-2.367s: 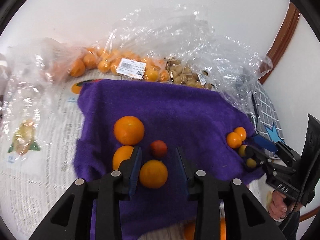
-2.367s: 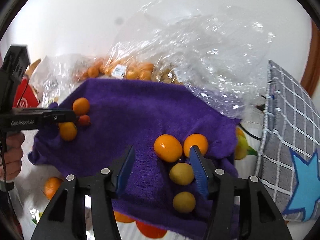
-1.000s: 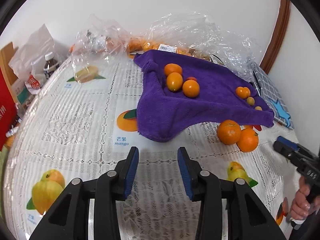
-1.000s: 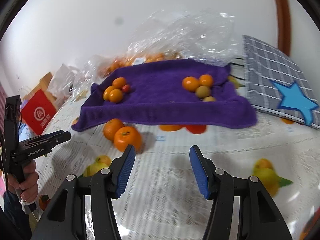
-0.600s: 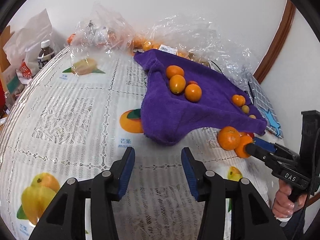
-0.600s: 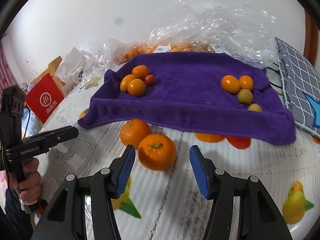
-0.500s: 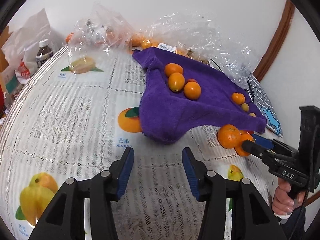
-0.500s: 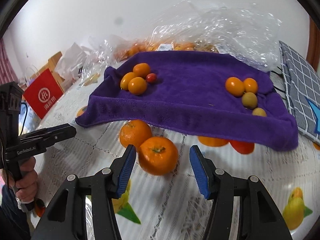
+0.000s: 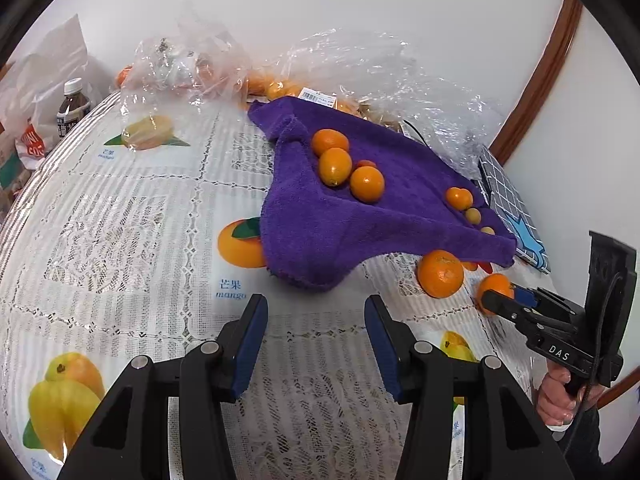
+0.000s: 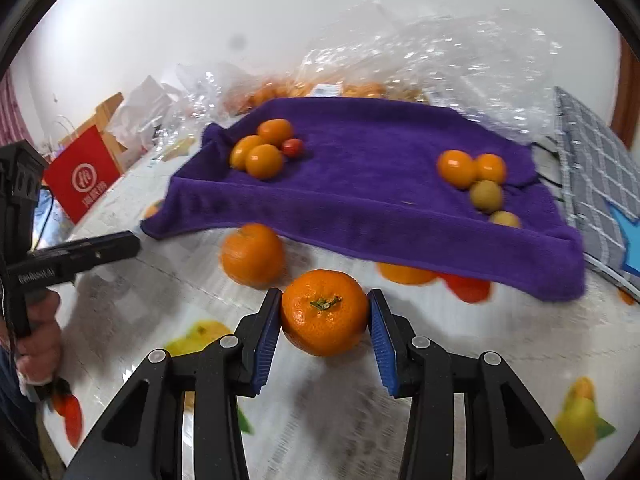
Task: Organize fruits
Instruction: 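Grasp a large stemmed tangerine with the right tool, then grasp a large orange with the left tool while the right tool holds the tangerine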
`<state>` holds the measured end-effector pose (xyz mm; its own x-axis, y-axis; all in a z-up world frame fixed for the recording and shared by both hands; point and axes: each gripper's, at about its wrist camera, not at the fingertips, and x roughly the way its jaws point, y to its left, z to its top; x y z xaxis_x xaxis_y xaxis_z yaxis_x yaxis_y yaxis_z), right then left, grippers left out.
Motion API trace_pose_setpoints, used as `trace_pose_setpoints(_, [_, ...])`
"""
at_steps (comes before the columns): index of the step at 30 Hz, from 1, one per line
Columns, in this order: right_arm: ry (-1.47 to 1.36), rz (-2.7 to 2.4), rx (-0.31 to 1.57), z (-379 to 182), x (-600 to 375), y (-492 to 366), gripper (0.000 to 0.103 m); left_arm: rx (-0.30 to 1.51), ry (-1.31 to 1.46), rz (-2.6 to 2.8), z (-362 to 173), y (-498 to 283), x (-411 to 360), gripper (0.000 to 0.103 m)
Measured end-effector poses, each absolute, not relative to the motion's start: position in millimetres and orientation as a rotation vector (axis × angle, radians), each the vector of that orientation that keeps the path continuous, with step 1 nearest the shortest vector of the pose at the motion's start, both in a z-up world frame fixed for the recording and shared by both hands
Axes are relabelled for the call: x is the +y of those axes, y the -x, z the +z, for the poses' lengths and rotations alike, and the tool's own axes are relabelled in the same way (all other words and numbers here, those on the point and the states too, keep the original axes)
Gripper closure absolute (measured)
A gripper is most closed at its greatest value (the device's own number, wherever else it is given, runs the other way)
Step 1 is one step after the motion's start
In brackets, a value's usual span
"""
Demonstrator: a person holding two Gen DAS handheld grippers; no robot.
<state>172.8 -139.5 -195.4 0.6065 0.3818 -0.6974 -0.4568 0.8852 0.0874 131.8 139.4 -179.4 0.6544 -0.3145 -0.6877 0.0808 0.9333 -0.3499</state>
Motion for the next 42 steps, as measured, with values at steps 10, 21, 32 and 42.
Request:
trace_pose_setpoints(10, [0.040, 0.347, 0.766, -195.5, -210.1, -153.3, 0.060, 0.817, 0.260, -0.253, -174.9, -128.4, 129.1, 0.055])
trace_pose_setpoints(21, [0.011, 0.281, 0.735, -192.4, -237.7, -141.1, 0.060, 0.841, 0.196, -0.368, -169.2, -138.8, 55.3, 0.055])
trace_pose_setpoints(32, [-0.055, 0.288, 0.758, -195.9, -260.4, -142.4, 0.060, 0.887, 0.179, -0.254, -178.8, -180.0, 16.7, 0.055])
trace_pose_setpoints(42, [-0.076, 0.335, 0.782, -199.9, -258.3, -146.6, 0.060, 0.811, 0.245, -0.325, -173.3, -173.2, 20.9, 0.063])
